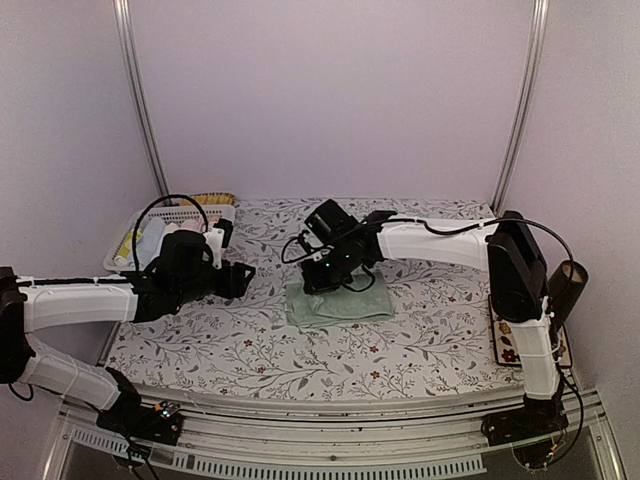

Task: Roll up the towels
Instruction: Fold the towel at the center of the board.

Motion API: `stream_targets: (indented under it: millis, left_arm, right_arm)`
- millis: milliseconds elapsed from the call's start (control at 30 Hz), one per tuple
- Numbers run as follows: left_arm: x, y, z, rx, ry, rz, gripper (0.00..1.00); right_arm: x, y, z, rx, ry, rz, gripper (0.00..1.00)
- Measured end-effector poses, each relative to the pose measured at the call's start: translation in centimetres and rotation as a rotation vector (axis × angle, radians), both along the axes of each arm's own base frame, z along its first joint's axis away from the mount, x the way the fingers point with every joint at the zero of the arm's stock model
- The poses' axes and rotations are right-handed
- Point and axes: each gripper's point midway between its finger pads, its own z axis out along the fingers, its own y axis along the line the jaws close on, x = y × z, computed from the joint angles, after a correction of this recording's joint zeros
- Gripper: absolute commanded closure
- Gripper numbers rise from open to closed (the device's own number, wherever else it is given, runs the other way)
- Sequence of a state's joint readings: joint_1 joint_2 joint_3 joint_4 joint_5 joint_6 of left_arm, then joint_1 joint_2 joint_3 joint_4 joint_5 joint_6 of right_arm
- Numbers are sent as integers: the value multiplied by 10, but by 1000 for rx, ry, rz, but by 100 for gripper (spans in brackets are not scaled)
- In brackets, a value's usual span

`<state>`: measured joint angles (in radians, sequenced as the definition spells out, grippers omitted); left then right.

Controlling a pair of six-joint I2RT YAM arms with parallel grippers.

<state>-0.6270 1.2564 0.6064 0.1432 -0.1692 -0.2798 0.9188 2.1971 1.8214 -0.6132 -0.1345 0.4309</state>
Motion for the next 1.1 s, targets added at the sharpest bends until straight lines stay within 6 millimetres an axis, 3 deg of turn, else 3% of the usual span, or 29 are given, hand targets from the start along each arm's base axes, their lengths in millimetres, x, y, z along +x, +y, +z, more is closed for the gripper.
stream_targets:
  millis: [133,267,300,333,633,733,833,933,1000,1100]
  left_arm:
    - [0,1,0,0,0,3,31]
    - [1,1,0,0,1,4,27]
    - [1,1,0,-1,1,3,8]
    - [0,1,0,-3,1,2,4]
    - [-1,-2,-1,-39,24,4,3]
    - [-1,-8,-4,-50,42,-22,3]
    - [-1,-22,-7,-68,63,-70,3]
    - [5,-45,-8,-86,79,-116,3]
    - [10,-66,-7,-106,86,-155,3]
    - [20,-105,-3,-142,86,-223,3]
  right_arm:
    - [-3,6,-5,3,8,13,90]
    - [-5,8,-19,-11,26,19,69]
    - [-5,8,-21,-14,29,21,66]
    - [-5,8,-24,-15,34,19,63]
    - [-2,4,-18,10,19,17,48]
    - [-8,-20,-5,39,20,1,43]
    - [-6,-63,15,77,16,-56,41]
    - [9,-117,31,130,-10,-165,40]
    - [15,-150,30,143,-14,-240,39]
    - [15,-185,9,133,19,-325,39]
